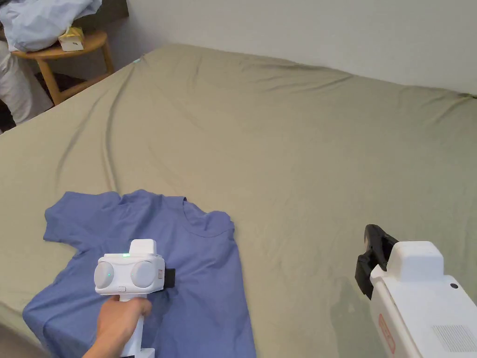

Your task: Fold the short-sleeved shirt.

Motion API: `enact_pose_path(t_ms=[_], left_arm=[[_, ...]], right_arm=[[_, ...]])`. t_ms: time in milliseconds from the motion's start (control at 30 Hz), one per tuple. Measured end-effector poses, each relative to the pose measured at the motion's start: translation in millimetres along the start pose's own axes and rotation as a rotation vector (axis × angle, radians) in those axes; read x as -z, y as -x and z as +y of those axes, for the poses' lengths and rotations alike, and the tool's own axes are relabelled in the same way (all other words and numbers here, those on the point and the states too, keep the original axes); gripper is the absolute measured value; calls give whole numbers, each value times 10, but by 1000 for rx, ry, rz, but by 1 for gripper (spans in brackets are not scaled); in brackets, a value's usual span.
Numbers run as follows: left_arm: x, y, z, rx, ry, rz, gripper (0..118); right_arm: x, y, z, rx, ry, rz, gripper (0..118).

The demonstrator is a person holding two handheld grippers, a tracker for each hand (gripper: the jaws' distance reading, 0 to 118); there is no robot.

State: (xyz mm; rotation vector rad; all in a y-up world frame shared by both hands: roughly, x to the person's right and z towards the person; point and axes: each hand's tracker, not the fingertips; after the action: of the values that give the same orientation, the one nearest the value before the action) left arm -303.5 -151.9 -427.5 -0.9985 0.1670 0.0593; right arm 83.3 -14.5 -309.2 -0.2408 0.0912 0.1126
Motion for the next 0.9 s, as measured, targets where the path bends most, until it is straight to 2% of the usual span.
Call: enact_pose_path(t_ms=[100,300,433,567,667,900], left_arm=[[32,4,-21,15,-4,21,4],[-456,263,20,-148,-121,-92,2],[-1071,311,162,-211,-199,-252,2],[-1775,13,337,-54,-326,-323,2],[-2282,-255,528,-37,-415,-469,2],[-3094,-1294,911,139,-523,-702,2]], right_arm=[[-39,-56,-10,15,0,-11,1],[-176,-177,43,17,-31,-24,1],[-252,-267,71,35,-51,-30,1],[-355,-364,93,51,-71,-43,1],[-438,-463,97,70,-85,-61,1],[-750,-775,97,98,-116,-140,1]])
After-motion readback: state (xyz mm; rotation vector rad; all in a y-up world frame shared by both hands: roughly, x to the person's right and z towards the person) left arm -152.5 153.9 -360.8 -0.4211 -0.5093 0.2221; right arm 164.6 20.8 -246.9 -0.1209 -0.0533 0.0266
